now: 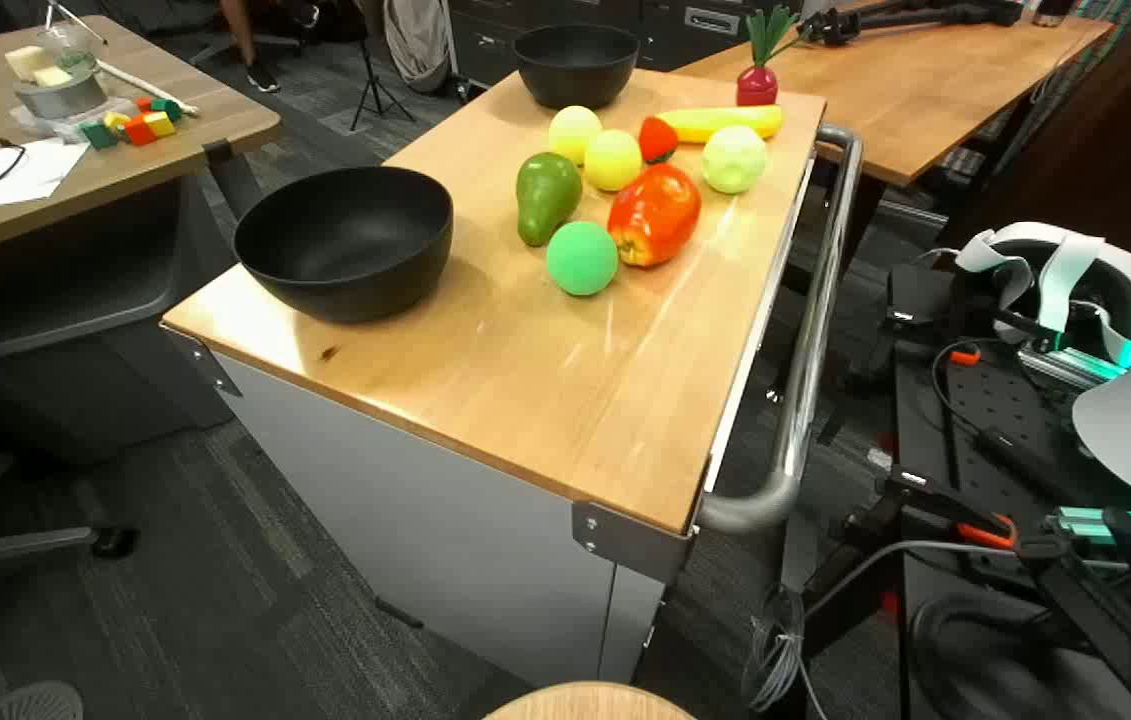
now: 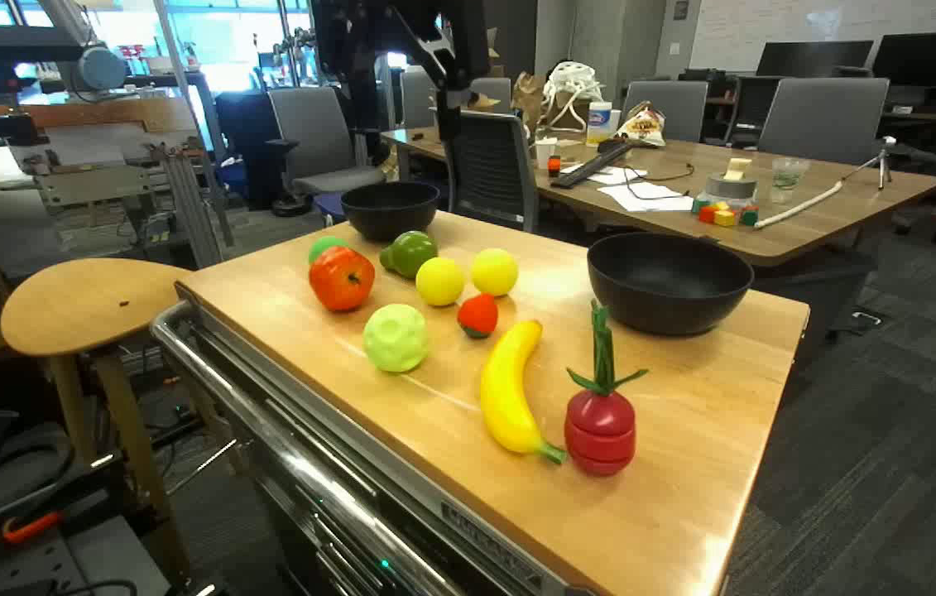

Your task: Put the fruits in the bowls

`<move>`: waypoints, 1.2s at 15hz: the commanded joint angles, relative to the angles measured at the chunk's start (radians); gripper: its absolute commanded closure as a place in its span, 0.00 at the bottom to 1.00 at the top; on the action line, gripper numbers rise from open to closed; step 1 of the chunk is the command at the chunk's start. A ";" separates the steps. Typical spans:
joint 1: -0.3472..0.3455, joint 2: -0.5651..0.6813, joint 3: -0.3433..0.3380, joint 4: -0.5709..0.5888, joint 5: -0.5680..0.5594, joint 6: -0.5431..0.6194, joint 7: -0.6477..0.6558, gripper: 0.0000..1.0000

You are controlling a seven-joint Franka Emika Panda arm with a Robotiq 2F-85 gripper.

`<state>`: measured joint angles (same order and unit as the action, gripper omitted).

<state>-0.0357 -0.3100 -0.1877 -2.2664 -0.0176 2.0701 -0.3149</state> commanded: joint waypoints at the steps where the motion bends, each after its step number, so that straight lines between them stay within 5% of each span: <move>1: -0.013 0.001 0.012 0.006 0.005 -0.002 -0.003 0.00; 10: -0.013 -0.004 0.012 0.014 0.005 -0.003 -0.003 0.00; 13: 0.008 0.007 0.000 0.024 0.014 -0.185 -0.158 0.00; 18: 0.035 0.115 0.023 0.073 0.019 -0.333 -0.307 0.00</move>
<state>-0.0180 -0.2686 -0.1819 -2.2512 -0.0109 1.8382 -0.5592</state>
